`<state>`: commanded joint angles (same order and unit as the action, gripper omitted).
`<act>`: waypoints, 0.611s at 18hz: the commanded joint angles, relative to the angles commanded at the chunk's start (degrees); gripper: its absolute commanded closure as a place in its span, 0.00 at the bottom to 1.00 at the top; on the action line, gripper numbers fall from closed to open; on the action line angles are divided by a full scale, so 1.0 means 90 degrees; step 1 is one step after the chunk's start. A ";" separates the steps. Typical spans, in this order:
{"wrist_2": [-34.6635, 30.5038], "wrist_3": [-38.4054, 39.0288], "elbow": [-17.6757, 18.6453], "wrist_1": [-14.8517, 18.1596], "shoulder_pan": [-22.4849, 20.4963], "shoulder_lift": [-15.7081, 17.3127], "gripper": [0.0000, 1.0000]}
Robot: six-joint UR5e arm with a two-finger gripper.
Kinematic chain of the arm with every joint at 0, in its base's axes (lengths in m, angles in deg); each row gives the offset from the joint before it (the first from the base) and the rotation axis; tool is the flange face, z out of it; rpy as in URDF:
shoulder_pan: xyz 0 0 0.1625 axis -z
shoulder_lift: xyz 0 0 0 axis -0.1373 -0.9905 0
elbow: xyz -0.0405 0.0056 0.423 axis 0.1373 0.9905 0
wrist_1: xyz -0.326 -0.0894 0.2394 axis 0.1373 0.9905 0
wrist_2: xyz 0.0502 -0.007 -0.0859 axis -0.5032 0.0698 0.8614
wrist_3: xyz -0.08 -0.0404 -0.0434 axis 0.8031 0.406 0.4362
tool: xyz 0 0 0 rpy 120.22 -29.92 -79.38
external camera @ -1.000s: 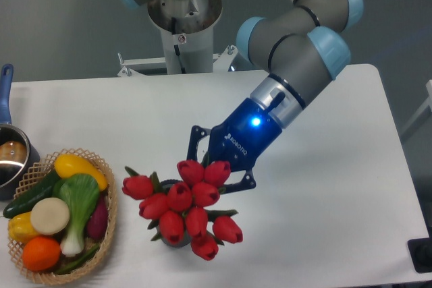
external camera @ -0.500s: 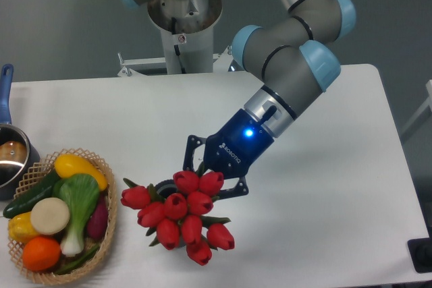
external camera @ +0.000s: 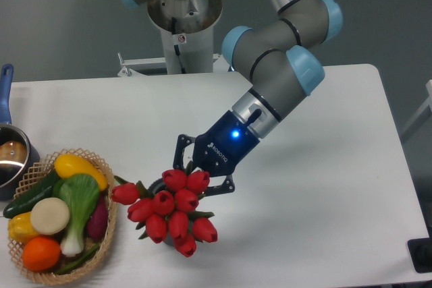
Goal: Insert the flowers into the vase
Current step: 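Push the tulips further down into the vase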
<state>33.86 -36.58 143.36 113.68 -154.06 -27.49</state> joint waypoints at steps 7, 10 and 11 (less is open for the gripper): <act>0.0000 -0.0069 0.0117 0.0000 0.0029 0.0010 0.59; -0.0107 -0.0069 0.0166 0.0000 0.0029 0.0000 0.46; -0.0175 -0.0069 0.0195 0.0000 0.0020 0.0010 0.38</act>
<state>32.29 -37.20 145.12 113.68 -153.88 -27.40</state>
